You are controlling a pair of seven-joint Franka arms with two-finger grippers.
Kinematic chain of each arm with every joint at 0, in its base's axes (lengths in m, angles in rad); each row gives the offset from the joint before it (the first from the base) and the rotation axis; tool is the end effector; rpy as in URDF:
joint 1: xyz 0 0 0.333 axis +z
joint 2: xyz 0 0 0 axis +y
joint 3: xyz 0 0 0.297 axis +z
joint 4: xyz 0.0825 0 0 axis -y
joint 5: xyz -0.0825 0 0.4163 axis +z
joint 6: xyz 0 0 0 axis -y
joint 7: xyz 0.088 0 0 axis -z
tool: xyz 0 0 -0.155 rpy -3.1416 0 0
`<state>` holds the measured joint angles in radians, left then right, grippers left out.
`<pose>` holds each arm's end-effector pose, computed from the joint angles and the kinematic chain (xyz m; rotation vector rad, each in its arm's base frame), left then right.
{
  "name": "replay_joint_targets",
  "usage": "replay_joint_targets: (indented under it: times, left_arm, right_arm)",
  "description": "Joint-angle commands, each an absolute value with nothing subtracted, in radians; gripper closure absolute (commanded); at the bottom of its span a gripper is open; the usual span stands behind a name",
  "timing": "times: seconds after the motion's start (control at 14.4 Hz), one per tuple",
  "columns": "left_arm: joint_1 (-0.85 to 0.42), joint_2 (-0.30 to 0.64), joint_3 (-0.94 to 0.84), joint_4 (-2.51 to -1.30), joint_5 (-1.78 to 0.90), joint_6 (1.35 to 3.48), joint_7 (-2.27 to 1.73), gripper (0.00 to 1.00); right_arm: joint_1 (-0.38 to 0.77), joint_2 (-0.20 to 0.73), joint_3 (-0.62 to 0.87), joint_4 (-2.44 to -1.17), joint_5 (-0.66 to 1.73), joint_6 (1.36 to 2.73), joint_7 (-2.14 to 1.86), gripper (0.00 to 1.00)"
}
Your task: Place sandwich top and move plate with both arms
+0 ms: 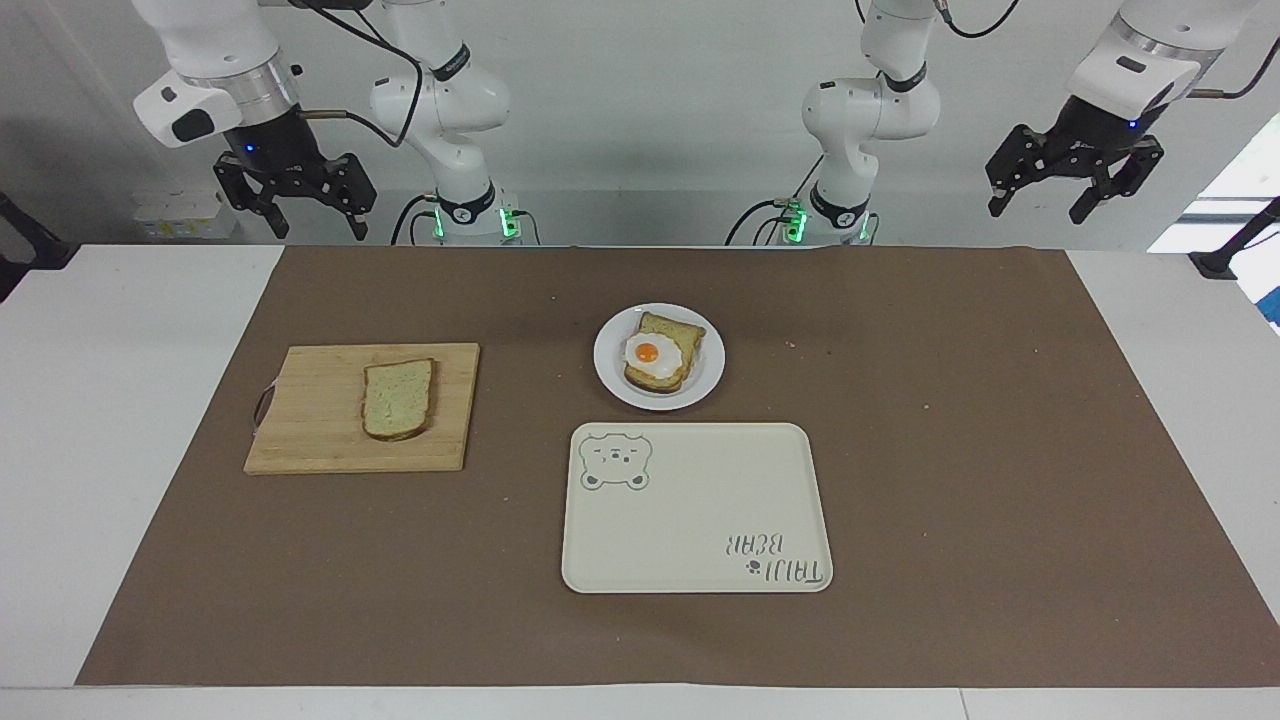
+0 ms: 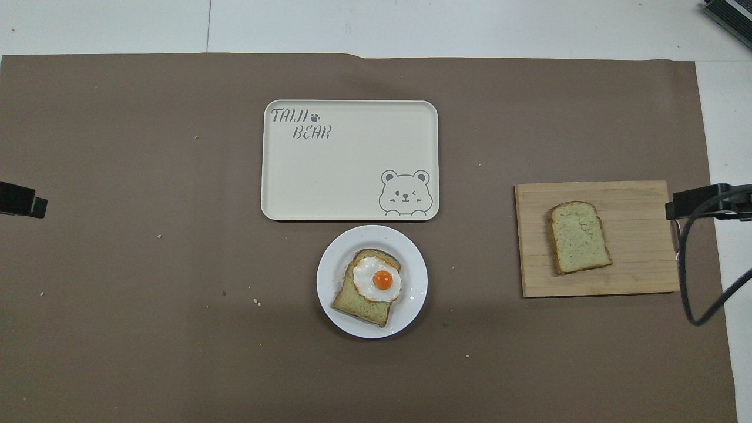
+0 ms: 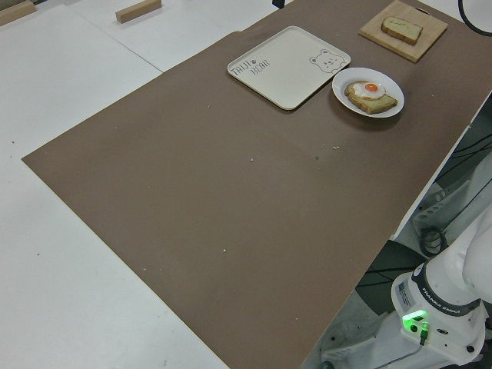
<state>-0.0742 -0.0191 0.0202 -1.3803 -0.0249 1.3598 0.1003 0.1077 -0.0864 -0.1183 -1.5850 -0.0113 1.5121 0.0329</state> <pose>0.5536 -0.0340 0.6438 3.1069 -0.2483 -0.0013 0.5560 -0.0101 0.5942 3.1398 -0.0689 0.0203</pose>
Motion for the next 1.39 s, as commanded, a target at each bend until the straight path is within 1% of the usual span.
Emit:
replay_joint_targets:
  times: [0.0,0.28,0.7,0.9,1.18,1.32]
  left_arm:
    - [-0.078,-0.037,0.026,-1.394,-0.025,1.365,0.103,0.00]
    - [-0.078,-0.037,0.026,-1.394,-0.025,1.365,0.103,0.00]
    - [-0.078,-0.037,0.026,-1.394,-0.025,1.365,0.103,0.00]
    - [-0.078,-0.037,0.026,-1.394,-0.025,1.365,0.103,0.00]
    - [-0.078,-0.035,0.026,-1.394,-0.025,1.365,0.103,0.00]
    - [-0.078,-0.037,0.026,-1.394,-0.025,1.365,0.103,0.00]
  right_arm:
    - [0.097,-0.090,-0.117,-1.586,-0.002,1.508,0.029,0.00]
    - [0.094,-0.123,-0.118,-1.640,0.000,1.523,0.026,0.00]
    - [0.084,-0.124,-0.115,-1.651,0.002,1.546,0.025,0.00]
    - [0.084,-0.121,-0.117,-1.657,0.040,1.549,0.009,0.00]
    - [0.084,-0.121,-0.117,-1.697,0.054,1.618,-0.037,0.00]
    - [0.051,-0.115,-0.117,-1.741,0.061,1.634,-0.087,0.00]
